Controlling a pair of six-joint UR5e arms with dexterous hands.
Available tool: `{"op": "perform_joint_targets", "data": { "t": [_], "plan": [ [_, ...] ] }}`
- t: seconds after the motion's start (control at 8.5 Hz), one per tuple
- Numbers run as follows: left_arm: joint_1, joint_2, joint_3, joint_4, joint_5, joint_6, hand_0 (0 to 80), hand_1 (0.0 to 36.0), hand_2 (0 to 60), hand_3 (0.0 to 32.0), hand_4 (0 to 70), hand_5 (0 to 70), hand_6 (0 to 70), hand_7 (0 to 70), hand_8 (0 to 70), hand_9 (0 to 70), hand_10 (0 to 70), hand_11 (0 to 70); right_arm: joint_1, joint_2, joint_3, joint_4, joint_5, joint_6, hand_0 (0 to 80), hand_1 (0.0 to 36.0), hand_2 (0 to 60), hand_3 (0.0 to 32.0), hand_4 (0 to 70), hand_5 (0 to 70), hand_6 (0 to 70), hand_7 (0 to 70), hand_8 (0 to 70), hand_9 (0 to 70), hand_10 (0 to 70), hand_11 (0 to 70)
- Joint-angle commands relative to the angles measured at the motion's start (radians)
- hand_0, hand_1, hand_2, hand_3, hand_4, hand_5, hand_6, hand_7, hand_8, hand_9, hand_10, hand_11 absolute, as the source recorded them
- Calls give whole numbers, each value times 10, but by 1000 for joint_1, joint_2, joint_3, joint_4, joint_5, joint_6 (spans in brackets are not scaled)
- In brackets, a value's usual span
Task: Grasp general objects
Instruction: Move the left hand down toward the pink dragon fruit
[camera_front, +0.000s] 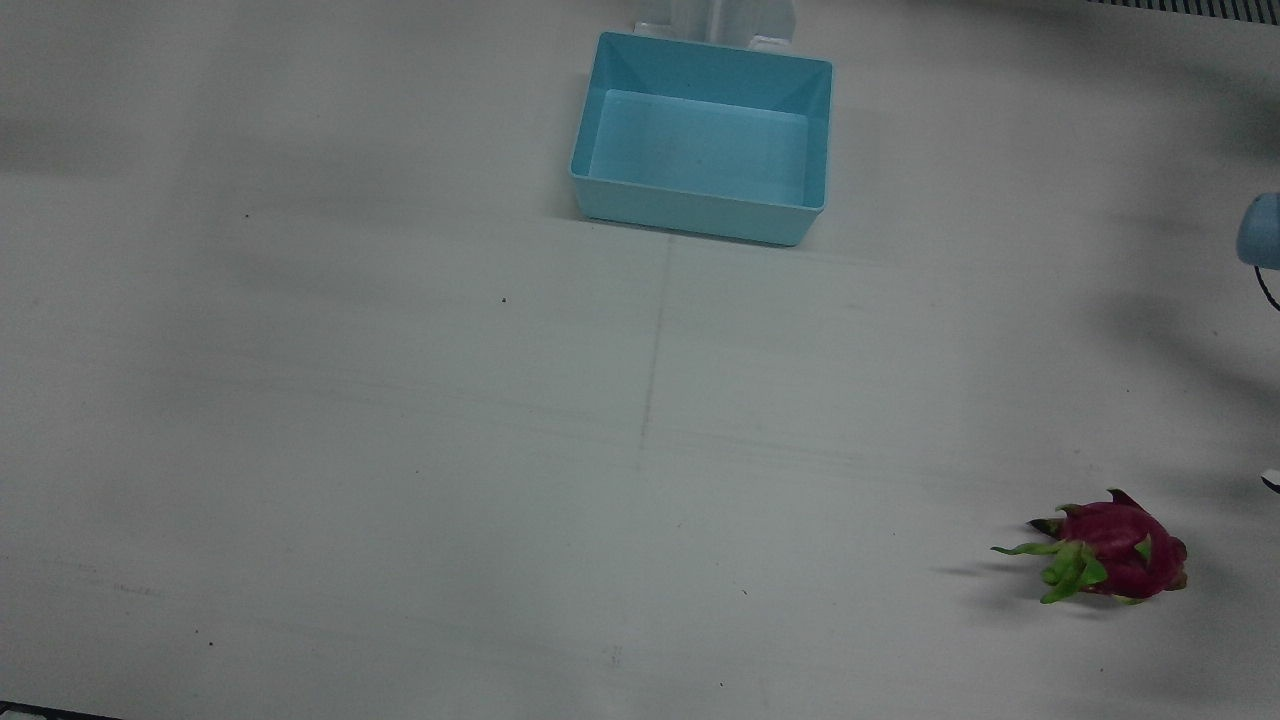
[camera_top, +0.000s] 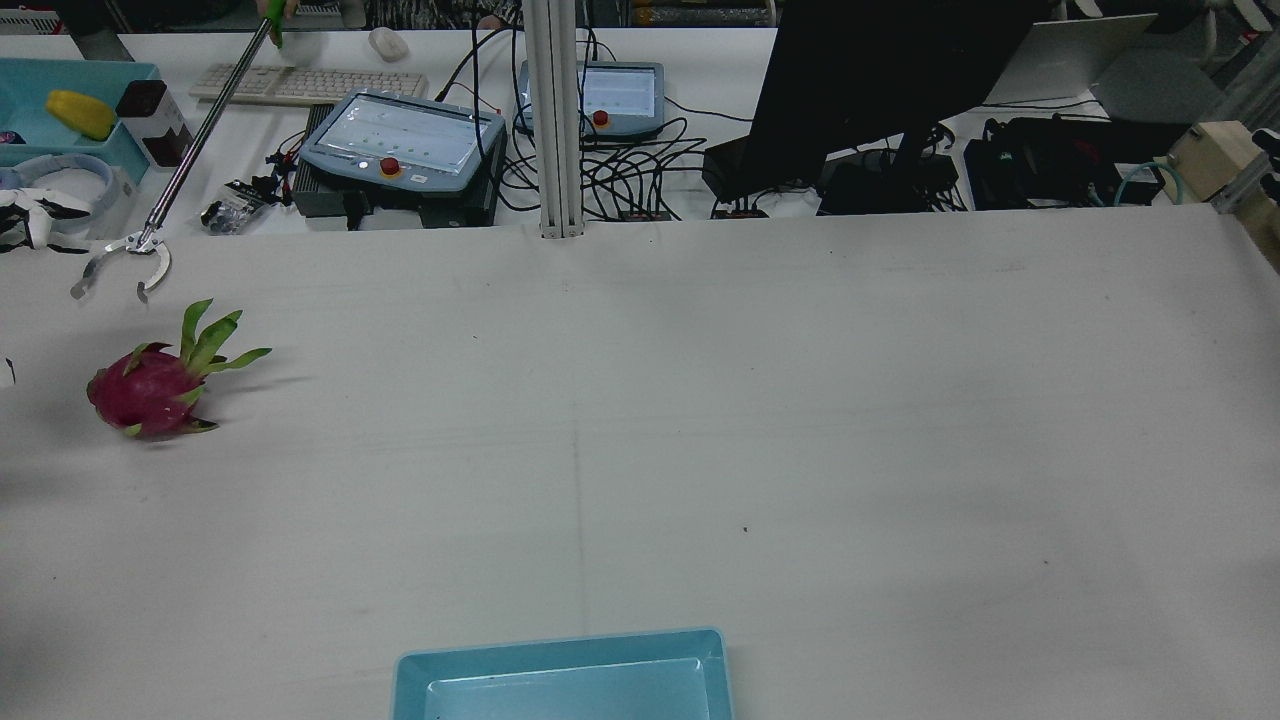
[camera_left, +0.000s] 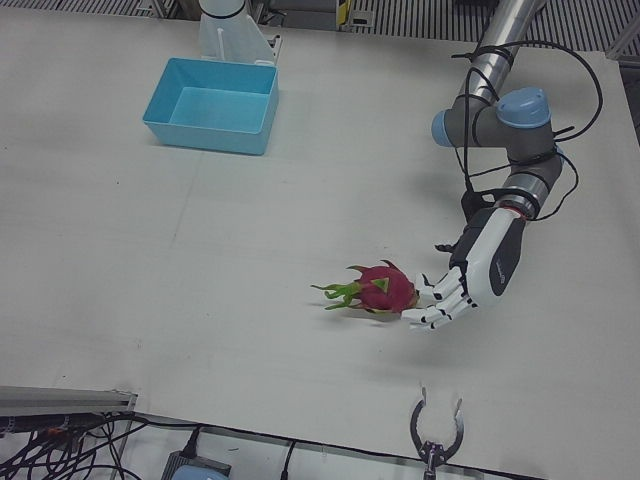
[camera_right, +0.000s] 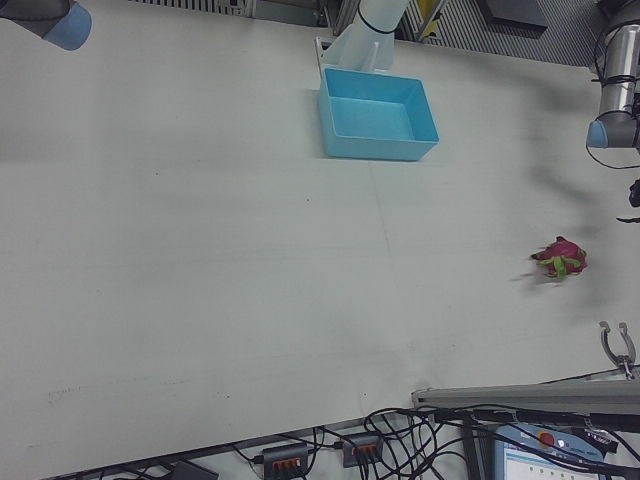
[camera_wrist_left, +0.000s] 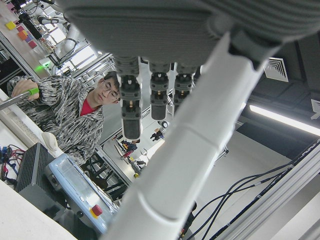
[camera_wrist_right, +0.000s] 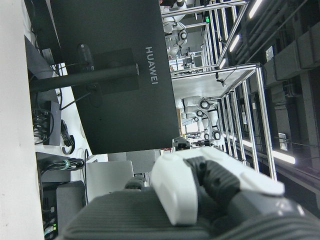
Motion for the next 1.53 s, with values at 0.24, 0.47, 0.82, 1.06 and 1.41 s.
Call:
{"op": "perform_joint_targets", "data": {
  "t": [0.24,0.47,0.82,1.06,1.41],
  "plan": [
    [119,-90,4,141,1,21,800,360,600,0,66,700,168,314,207,199,114,214,2,-2,1,0,0,0,0,0,0,0,0,0,0,0,0,0,0,0],
    [118,-93,-1,200,68,21,800,360,600,0,65,700,167,317,206,198,122,225,0,-2,-1,0,0,0,0,0,0,0,0,0,0,0,0,0,0,0],
    [121,-130,-4,329,104,59,800,360,600,0,66,700,169,317,204,193,112,211,0,-2,1,0,0,0,0,0,0,0,0,0,0,0,0,0,0,0],
    [113,-136,-24,389,110,101,800,360,600,0,65,700,172,317,202,190,110,207,2,-2,1,0,0,0,0,0,0,0,0,0,0,0,0,0,0,0],
    [109,-184,-59,513,110,162,800,360,600,2,56,700,164,310,197,183,107,204,2,-2,4,0,0,0,0,0,0,0,0,0,0,0,0,0,0,0]
  ]
}}
